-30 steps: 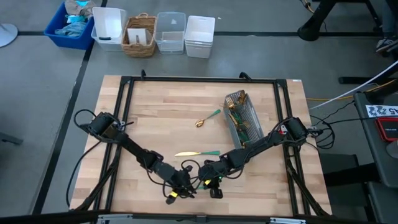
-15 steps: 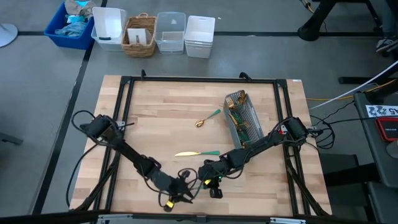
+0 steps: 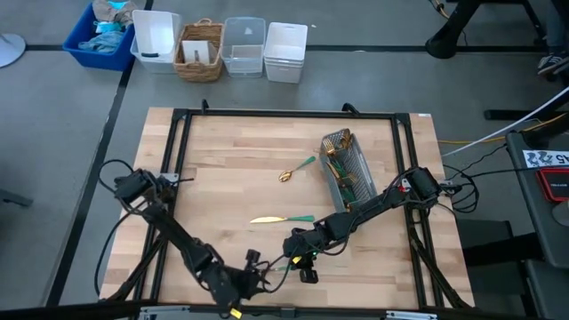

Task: Sort silverware
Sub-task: Put the bottom left knife into the bottom section of the basket

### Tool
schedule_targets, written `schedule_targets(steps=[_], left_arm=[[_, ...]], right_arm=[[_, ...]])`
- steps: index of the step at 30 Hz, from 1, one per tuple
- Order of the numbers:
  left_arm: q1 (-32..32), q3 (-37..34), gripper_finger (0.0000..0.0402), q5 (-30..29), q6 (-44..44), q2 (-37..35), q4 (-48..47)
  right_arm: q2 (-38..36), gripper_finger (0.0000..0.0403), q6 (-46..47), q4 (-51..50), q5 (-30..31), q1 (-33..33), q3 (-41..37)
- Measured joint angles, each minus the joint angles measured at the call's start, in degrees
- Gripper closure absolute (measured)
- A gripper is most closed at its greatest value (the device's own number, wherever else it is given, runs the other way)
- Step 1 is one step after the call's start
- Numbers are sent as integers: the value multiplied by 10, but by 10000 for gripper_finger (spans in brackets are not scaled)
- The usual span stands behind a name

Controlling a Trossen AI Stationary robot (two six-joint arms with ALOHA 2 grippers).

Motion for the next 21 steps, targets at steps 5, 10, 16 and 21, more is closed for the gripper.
schedule_targets(steps=[5, 10, 16, 21], left_arm=[[-16, 4, 322, -75, -4, 0, -51], [-14, 4, 322, -79, -28, 0, -94], [-4, 4, 322, -79, -31, 0, -99], [5, 4, 306, -79, -106, 0, -100]], right_arm=[[0, 336, 1, 0, 0, 0, 0], [0, 336, 18, 0, 0, 0, 0], [0, 336, 29, 0, -1, 0, 0], [0, 336, 45, 0, -1, 0, 0]])
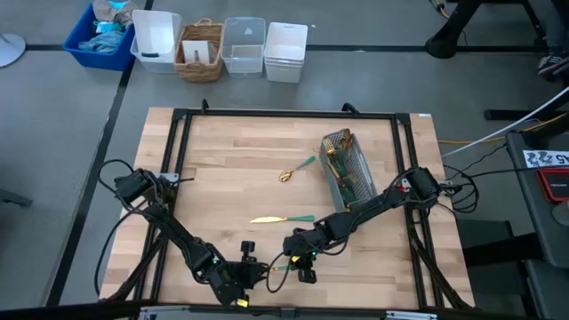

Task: Sort silverware
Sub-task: Put the bottom left knife into the bottom section of the basket

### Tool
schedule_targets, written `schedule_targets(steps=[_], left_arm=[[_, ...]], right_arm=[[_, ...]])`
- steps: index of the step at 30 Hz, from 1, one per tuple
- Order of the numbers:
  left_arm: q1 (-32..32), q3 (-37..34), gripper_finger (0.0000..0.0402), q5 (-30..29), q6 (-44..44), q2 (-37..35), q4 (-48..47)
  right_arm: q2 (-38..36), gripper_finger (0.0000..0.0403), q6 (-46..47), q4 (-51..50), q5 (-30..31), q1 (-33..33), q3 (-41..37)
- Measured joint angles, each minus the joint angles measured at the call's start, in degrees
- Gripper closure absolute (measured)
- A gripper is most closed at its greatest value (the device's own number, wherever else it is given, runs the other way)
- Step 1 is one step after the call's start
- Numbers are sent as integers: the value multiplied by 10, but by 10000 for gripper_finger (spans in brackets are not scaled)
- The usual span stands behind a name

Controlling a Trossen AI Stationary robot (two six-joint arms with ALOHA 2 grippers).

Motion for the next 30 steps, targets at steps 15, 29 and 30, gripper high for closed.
schedule_targets(steps=[15, 29, 30], left_arm=[[17, 0, 241, 24, 42, 0, 6], [14, 0, 240, -1, 129, 59, 68], [15, 0, 240, -8, 125, 59, 68]], right_arm=[[0, 336, 33, 0, 0, 0, 0], [0, 336, 37, 1, 0, 0, 0], [0, 336, 37, 1, 0, 0, 0]])
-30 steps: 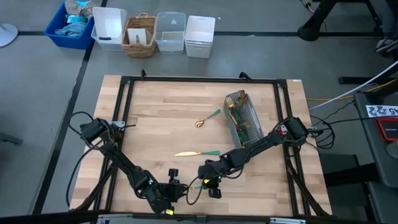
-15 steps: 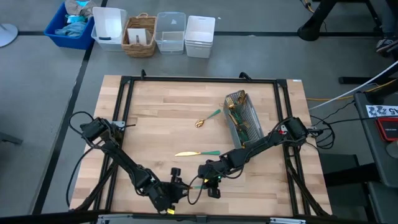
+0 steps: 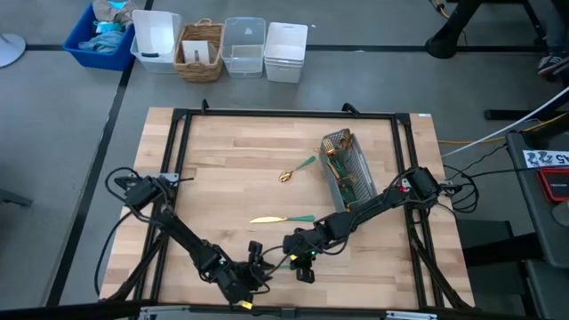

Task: Sort silverware
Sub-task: Put the bottom left knife into the bottom section of the basket

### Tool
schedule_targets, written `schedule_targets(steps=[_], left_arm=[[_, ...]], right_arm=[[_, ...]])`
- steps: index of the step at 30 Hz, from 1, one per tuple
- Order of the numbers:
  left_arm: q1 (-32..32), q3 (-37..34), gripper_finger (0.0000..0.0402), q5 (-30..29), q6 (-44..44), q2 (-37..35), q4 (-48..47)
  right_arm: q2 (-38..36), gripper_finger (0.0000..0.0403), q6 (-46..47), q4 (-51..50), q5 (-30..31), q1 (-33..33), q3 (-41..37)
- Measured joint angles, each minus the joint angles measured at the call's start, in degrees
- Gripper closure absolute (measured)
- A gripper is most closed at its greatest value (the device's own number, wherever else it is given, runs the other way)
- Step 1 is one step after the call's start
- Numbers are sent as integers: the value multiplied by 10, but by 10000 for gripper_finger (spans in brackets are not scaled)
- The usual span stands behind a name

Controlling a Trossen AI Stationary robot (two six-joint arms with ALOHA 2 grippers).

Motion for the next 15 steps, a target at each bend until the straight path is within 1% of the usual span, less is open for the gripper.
schedule_targets(steps=[11, 15], left_arm=[[5, 0, 240, -1, 4, 9, -10], [8, 0, 245, 1, -20, 13, -30]], right_arm=[[0, 336, 0, 1, 0, 0, 0], [0, 336, 0, 4, -1, 0, 0]])
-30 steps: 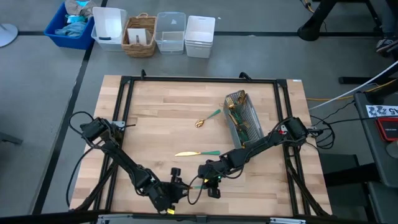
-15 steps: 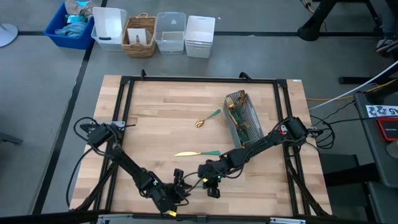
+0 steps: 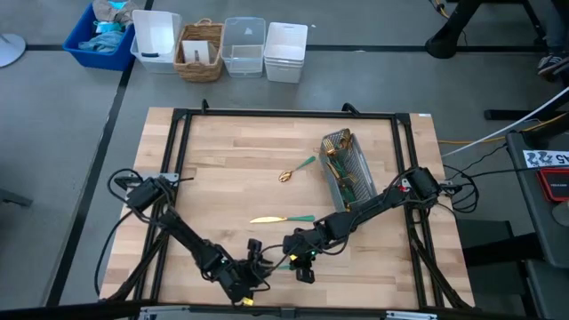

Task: Sort silverware
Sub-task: Put the bottom left knife into the bottom section of the basket

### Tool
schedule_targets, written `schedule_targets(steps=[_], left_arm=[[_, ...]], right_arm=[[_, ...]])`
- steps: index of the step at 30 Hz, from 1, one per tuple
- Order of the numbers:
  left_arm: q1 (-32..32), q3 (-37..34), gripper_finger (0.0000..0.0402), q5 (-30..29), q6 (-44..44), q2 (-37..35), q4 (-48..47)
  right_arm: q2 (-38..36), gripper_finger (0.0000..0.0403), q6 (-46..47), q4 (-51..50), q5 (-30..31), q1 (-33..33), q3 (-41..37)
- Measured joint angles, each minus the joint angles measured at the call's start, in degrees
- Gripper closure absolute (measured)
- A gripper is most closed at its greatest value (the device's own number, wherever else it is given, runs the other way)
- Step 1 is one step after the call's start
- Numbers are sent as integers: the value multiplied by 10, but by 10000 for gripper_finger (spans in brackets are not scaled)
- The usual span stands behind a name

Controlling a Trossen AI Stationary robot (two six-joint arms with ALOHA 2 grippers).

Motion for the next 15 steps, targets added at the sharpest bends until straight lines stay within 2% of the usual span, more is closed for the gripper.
schedule_targets(steps=[7, 15], left_arm=[[14, 0, 278, 7, -67, 0, -21], [16, 0, 366, 14, -56, 0, -22]], right_arm=[[0, 336, 0, 15, -7, 0, 0], [0, 336, 0, 18, -17, 0, 0]])
